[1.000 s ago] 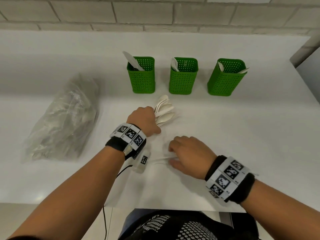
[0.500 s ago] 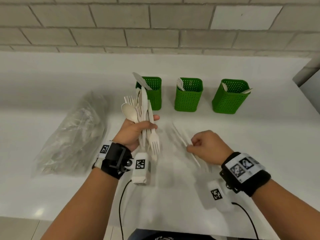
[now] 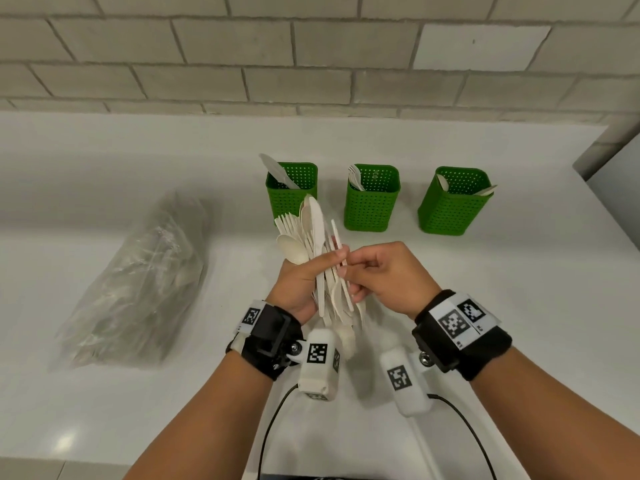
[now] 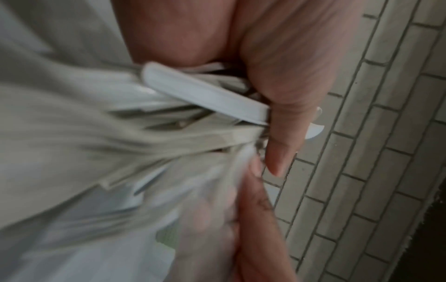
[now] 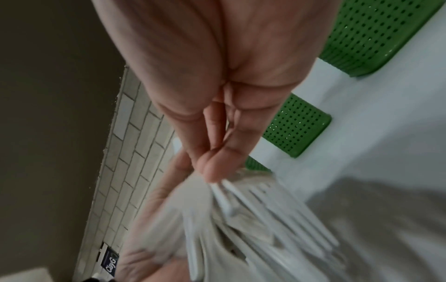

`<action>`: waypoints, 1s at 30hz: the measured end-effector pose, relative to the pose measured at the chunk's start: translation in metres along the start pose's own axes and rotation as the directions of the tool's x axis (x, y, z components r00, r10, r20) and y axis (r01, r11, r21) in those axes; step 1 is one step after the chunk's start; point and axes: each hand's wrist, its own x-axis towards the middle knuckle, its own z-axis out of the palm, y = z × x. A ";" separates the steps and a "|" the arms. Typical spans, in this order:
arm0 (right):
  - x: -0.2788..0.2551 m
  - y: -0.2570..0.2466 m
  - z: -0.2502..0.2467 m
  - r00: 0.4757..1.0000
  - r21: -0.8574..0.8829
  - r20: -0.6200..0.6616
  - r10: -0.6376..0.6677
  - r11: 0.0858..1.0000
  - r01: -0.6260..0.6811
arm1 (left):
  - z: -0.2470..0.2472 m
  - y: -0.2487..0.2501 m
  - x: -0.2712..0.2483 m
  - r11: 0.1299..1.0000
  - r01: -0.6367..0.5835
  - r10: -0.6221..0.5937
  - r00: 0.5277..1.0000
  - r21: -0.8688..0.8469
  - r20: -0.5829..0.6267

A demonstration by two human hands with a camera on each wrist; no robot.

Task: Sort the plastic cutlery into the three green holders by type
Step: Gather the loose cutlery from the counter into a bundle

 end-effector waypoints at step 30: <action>-0.023 0.014 -0.013 0.992 -0.071 0.048 0.113 0.991 -0.110 | -0.013 0.021 0.000 0.997 -0.022 0.043 0.958 0.076 -0.284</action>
